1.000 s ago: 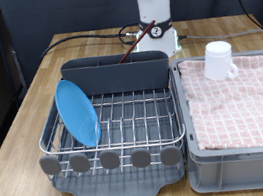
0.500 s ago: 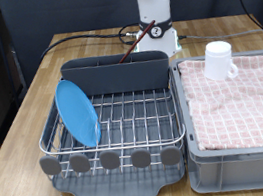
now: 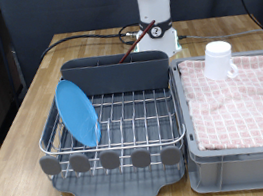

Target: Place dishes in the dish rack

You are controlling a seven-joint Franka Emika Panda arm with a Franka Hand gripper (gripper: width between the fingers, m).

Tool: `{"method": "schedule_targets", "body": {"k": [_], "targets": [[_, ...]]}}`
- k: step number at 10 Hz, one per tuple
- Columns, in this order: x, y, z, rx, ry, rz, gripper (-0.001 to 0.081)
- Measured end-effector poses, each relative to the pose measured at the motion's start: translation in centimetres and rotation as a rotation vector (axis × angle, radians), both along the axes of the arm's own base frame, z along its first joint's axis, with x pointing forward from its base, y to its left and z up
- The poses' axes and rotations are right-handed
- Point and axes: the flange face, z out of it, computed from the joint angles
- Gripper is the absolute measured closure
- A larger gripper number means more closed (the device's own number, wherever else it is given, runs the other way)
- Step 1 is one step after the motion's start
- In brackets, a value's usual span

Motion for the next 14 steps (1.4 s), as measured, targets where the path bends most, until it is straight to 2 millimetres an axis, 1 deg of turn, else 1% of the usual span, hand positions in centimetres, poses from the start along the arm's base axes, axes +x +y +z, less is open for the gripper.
{"method": "schedule_targets", "body": {"k": [2, 4, 5, 8, 9, 10, 12, 14], "targets": [[-0.1, 0.0, -0.5, 0.015, 0.014, -0.015, 0.0003], [-0.6, -0.2, -1.2, 0.006, 0.073, 0.049, 0.0003], [-0.9, -0.2, -2.0, 0.000, 0.112, 0.084, 0.0003], [-1.8, -0.2, -6.0, -0.028, 0.182, 0.134, 0.0003], [-2.0, -0.2, -7.5, -0.023, 0.181, 0.158, 0.0003], [-2.1, -0.3, -8.3, -0.013, 0.170, 0.182, 0.0003], [-2.0, -0.2, -8.3, -0.017, 0.175, 0.175, 0.0003], [-1.6, 0.6, -9.1, -0.039, 0.205, 0.192, 0.0003]]}}
